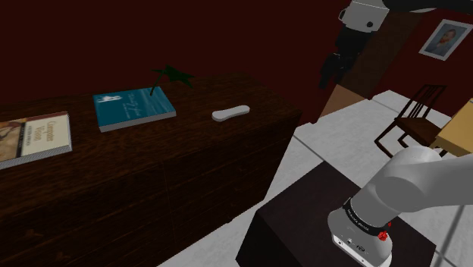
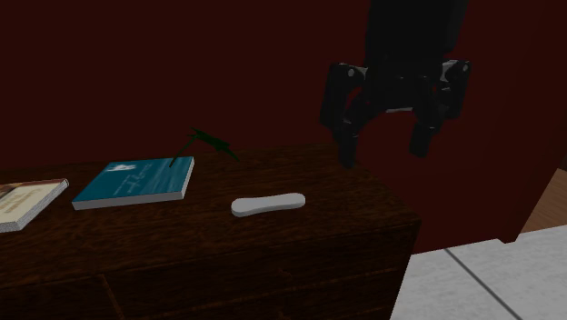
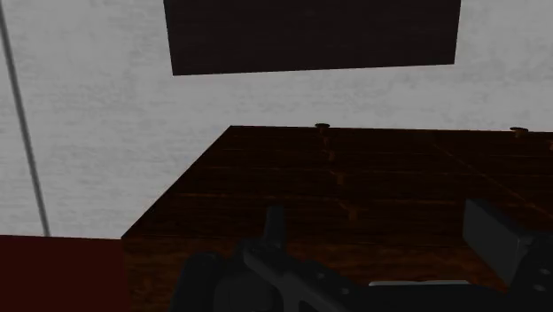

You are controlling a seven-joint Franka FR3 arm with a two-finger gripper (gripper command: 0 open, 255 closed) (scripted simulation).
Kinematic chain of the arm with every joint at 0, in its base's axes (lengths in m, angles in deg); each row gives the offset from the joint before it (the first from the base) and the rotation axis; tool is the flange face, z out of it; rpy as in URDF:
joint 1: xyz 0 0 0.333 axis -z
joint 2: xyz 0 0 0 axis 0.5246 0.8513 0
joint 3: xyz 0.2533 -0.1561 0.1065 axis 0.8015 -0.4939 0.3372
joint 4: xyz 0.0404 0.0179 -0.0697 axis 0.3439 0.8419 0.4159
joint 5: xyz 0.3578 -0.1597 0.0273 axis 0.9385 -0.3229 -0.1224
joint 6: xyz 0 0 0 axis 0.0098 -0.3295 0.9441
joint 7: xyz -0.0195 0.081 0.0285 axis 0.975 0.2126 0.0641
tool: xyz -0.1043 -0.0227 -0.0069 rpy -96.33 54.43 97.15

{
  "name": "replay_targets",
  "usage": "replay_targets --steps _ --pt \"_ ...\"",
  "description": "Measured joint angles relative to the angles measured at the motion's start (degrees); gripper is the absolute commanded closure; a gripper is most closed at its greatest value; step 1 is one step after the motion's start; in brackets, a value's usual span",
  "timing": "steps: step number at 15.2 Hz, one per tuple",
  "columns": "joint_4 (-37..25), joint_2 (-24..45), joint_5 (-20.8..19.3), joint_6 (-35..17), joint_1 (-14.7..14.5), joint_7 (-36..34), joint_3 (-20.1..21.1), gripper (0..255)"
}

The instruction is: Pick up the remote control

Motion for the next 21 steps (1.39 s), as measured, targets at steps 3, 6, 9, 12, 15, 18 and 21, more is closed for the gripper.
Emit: replay_targets --steps 3,6,9,12,15,18,21 --pt "0.34 1.57 -0.71 -1.86 -0.57 2.88 -1.14 0" --pt "0.52 6.14 -2.11 -6.49 -1.89 9.67 -3.69 0" --pt "0.10 11.23 -3.39 -11.14 -3.13 17.30 -6.58 0" --pt "-1.41 17.00 -3.78 -15.33 -4.69 24.39 -8.66 0" --pt "-3.84 23.23 -3.63 -19.03 -6.15 31.60 -10.50 0" --pt "-6.74 29.68 -2.84 -22.48 -7.59 38.61 -11.80 0" --pt "-10.66 36.43 -1.62 -25.01 -8.72 45.70 -12.61 0"
